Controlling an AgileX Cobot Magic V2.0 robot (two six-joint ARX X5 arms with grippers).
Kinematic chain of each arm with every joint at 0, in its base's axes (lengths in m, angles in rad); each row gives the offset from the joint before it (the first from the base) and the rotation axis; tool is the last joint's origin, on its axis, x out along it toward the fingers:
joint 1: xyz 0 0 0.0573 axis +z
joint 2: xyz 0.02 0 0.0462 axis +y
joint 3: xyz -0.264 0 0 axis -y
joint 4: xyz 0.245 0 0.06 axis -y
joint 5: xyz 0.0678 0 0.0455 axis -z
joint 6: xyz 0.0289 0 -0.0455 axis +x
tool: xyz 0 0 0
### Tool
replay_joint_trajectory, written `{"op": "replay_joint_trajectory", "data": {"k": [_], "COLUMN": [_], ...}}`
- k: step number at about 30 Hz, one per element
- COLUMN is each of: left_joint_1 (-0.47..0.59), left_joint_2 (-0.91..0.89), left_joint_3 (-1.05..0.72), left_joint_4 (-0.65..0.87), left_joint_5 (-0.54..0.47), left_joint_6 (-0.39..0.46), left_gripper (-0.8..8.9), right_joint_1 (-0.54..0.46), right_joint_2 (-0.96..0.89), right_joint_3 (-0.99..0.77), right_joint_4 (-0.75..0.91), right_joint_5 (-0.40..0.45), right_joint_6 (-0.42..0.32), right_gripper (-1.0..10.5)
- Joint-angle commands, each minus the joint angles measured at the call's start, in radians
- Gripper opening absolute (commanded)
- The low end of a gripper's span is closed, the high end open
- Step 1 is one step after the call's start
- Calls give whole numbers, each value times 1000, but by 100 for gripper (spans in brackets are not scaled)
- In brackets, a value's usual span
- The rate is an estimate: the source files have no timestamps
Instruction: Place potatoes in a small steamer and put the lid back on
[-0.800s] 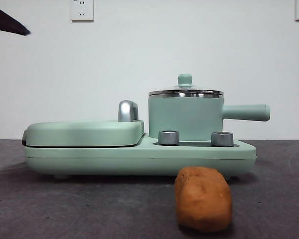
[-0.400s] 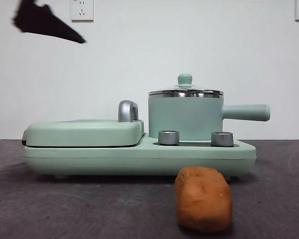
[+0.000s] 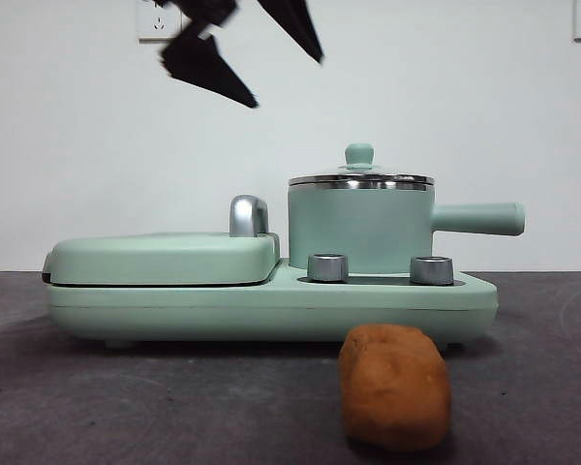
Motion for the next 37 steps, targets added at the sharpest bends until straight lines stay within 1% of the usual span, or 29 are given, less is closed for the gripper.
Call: {"op": "replay_joint_trajectory", "data": {"k": [1,5,7,13,19,24,26,29,36,37], "left_joint_1": [-24,-52,-63,-87,-97,-99,-102,-102,-105,-105], "left_joint_2": [81,155,184,249,297,304,304,304,306,306], "left_joint_3": [70,107,108,108,108,108,108,108,108,108], "left_joint_4": [66,141,182,273,328,327,335,320,311,311], "left_joint_5": [-8,-87,-103,-103,-104,-104,-104,-104,-104,-104], "left_joint_6": [51,107,122,122,117,118,118,118,122,123], "left_gripper": [529,529,529,527,520,429,424,335,326,301], "right_joint_1": [3,3,3,3,3,3,3,3,3,3], "right_joint_2": [3,3,3,3,3,3,3,3,3,3], "right_joint_3": [16,16,16,16,16,16,16,16,16,16], "right_joint_4": [11,12,18,43,43,43,43,43,43,43], "right_joint_5": [-1,-1,-2,-2,-2,-2,-2,-1,-2,-1], "right_joint_6": [-8,-7,-7,-3,-3,-3,-3,-3,4,4], "right_gripper": [547,547,547,547,547,547,547,547,547,547]}}
